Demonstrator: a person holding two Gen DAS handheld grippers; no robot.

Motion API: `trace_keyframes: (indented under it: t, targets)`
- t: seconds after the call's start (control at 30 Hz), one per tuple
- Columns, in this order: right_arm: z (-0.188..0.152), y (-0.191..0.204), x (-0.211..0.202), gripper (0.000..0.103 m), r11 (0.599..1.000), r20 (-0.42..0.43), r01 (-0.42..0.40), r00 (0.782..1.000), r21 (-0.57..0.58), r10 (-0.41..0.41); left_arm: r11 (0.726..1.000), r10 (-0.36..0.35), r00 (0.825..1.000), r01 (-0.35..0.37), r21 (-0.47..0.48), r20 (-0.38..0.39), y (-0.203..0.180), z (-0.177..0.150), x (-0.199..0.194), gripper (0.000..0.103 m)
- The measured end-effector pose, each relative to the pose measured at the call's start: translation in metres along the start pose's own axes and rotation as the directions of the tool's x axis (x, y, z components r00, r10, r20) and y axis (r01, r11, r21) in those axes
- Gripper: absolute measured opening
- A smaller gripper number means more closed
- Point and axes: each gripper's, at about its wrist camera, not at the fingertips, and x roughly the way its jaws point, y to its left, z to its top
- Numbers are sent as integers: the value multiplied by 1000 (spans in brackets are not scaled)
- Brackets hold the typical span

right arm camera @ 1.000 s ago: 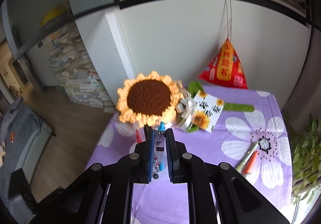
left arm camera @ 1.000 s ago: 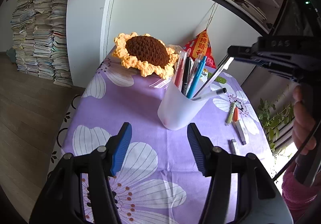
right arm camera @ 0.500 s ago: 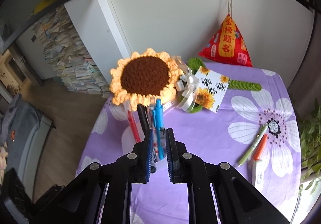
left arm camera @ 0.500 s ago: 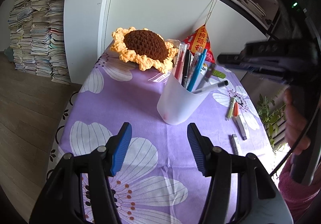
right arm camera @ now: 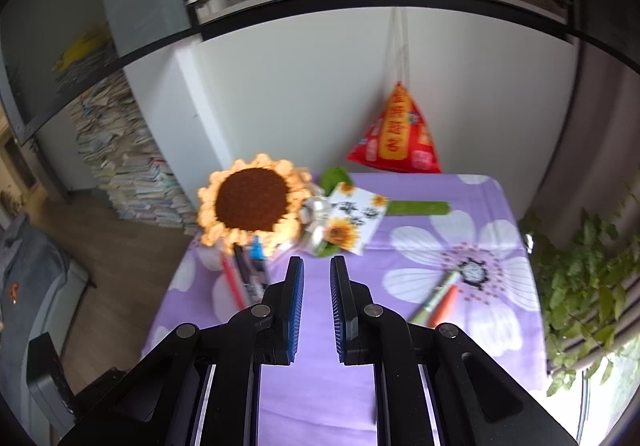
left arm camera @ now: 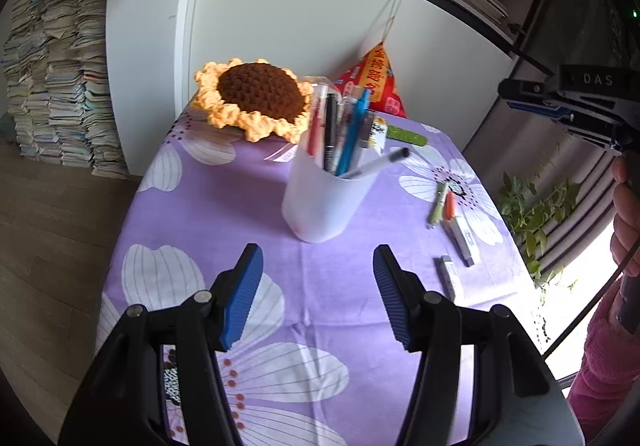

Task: Organize stationery
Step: 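Lower the small pen into the frosted cup and open the right tool, then close the left tool on the green pen while the right tool grasps the orange marker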

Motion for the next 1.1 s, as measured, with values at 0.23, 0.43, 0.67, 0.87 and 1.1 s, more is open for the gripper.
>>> trace_keyframes:
  t: [0.23,0.43,0.67,0.87,1.1]
  targets:
    - [-12,-42,-15,12,997,-3,54,999,55,-54,996,-31,999,32,79,-8,-37,-1,2,55]
    - [-28,-85,-9,12,990,-56,93,995,103,-87,988,-59,996,68,140,-63,-74,-2,22,53]
    - [-49,-132,8,12,980,-128,100,989,171,-78,982,-49,988,75,176,-148,-117,6,71,37]
    - [-71,-173,16,12,966,-162,106,984,237,-68,963,-6,985,52,265,-172,-152,24,124,37]
    - [-84,-211,30,12,946,-198,126,978,298,-68,937,63,971,23,349,-232,-177,45,188,20]
